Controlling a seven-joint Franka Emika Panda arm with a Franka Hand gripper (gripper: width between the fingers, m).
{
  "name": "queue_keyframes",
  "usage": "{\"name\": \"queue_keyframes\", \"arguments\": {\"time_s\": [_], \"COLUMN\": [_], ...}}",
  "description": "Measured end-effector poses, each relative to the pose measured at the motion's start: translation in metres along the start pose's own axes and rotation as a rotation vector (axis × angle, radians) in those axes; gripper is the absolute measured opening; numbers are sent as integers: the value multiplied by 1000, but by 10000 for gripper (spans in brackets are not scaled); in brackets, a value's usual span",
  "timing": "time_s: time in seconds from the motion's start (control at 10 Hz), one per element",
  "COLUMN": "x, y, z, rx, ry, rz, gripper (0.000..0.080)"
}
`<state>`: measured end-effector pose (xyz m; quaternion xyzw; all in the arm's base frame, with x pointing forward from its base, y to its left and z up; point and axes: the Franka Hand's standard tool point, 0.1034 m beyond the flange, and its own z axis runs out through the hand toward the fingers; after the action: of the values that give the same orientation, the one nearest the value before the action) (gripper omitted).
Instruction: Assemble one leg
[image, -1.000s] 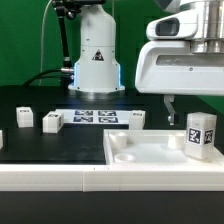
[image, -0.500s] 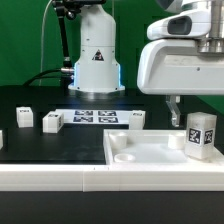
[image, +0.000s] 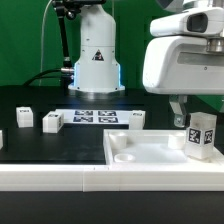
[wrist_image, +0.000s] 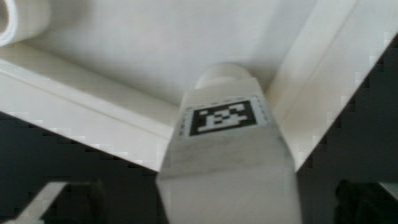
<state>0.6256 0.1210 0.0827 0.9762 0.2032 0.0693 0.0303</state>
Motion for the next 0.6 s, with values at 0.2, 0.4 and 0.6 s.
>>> {"name": "queue_keyframes", "arguments": {"time_s": [0.2, 0.4, 0.6], "x": [0, 0, 0], "y": [0, 0, 0], "z": [0, 0, 0], "rx": [0, 1, 3], "ry": [0, 0, 0], "rz": [1, 34, 123], "gripper": [391, 292, 292]}}
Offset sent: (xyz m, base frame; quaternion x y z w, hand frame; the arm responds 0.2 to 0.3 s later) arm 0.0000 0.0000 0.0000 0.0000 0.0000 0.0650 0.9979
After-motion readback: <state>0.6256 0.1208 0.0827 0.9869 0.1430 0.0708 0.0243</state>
